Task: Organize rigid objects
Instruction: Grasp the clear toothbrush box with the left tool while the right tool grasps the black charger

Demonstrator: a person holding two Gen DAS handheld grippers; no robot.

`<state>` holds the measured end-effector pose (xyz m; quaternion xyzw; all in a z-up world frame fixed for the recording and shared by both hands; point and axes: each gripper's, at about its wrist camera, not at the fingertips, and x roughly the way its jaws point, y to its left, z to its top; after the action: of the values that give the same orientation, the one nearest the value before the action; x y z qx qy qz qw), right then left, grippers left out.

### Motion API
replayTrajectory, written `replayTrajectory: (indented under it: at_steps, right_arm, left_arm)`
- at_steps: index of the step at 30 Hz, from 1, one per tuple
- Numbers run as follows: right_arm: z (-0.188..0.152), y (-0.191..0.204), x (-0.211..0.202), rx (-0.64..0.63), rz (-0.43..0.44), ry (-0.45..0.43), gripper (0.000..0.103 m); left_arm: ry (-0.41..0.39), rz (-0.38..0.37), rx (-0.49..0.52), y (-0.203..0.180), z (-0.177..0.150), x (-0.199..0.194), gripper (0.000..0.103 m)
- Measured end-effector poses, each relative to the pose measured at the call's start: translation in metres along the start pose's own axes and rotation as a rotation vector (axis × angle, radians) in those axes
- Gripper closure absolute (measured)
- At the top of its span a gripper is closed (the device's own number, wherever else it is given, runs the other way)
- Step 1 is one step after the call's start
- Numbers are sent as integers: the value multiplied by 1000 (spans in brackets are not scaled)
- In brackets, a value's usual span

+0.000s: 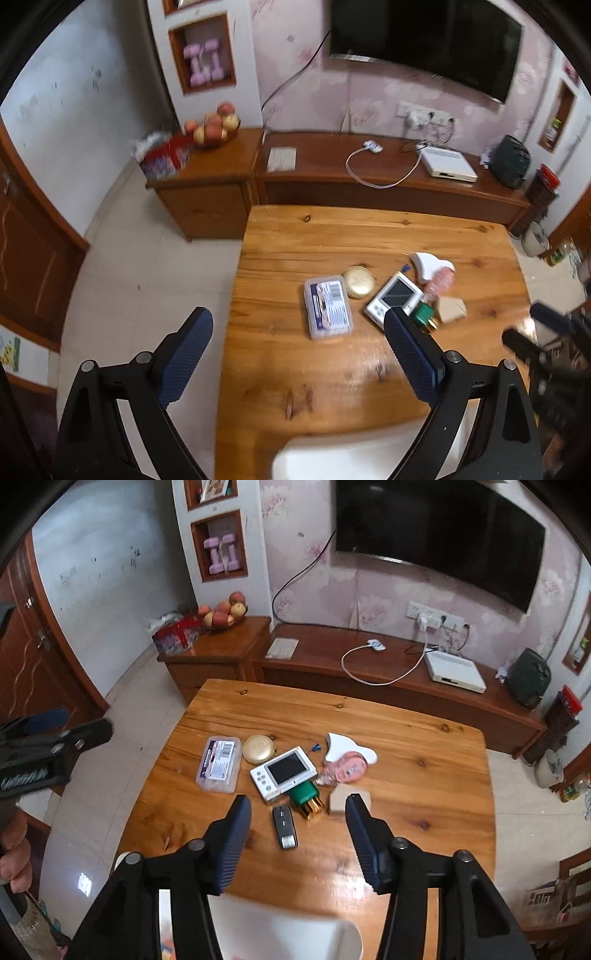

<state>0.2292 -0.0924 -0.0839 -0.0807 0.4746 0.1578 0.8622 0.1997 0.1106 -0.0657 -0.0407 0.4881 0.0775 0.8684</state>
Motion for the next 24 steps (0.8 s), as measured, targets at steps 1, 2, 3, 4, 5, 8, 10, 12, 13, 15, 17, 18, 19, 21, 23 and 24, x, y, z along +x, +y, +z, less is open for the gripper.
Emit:
replayTrajectory:
  at_steps: [1, 2, 3, 4, 5, 8, 10, 12, 13, 15, 17, 18, 19, 21, 23, 24]
  right_arm:
    - [3, 2, 15, -15, 7, 27, 49]
    - [4, 3, 28, -19, 17, 52, 49]
    - [5, 3, 46, -17, 23, 87, 49]
    - [5, 4, 59, -16, 25, 113, 49]
    - [4, 4, 72, -14, 32, 138, 49]
    - [-8, 8, 109, -5, 41, 211, 49]
    - [-16, 11, 131, -5, 41, 256, 49]
    - [-24, 14, 149, -7, 32, 290, 49]
    - [-27, 15, 156, -9, 29, 305, 49]
    - [-30, 16, 165, -11, 20, 326, 49]
    - [-34, 16, 172, -12, 13, 346, 49]
    - [-35, 15, 175, -9, 10, 352, 50]
    - [-35, 14, 176, -7, 9, 357, 50]
    - [-37, 14, 179, -3, 9, 367, 53]
    - [-40, 12, 184, 3, 11, 390, 63]
    - [-42, 11, 187, 9, 14, 406, 65]
  left_arm:
    - [35, -4, -12, -1, 5, 19, 8]
    - [68, -7, -25, -1, 8, 38, 8]
    - [101, -13, -41, -1, 10, 58, 8]
    - [120, -15, -50, -3, 10, 72, 8]
    - [134, -8, -57, -5, 10, 85, 8]
    - [197, 20, -85, -11, 3, 131, 8]
    - [242, 31, -104, -15, -4, 157, 8]
    - [270, 30, -118, -17, -6, 173, 8]
    - [279, 26, -124, -18, -8, 181, 8]
    - [288, 15, -132, -21, -10, 188, 8]
    - [297, 5, -131, -25, -13, 194, 8]
    - [300, 11, -128, -26, -14, 196, 8]
    - [302, 15, -124, -28, -15, 198, 8]
    - [309, 22, -119, -31, -17, 202, 8]
    - [322, 23, -125, -31, -18, 206, 9]
    - [326, 22, -132, -30, -18, 208, 9]
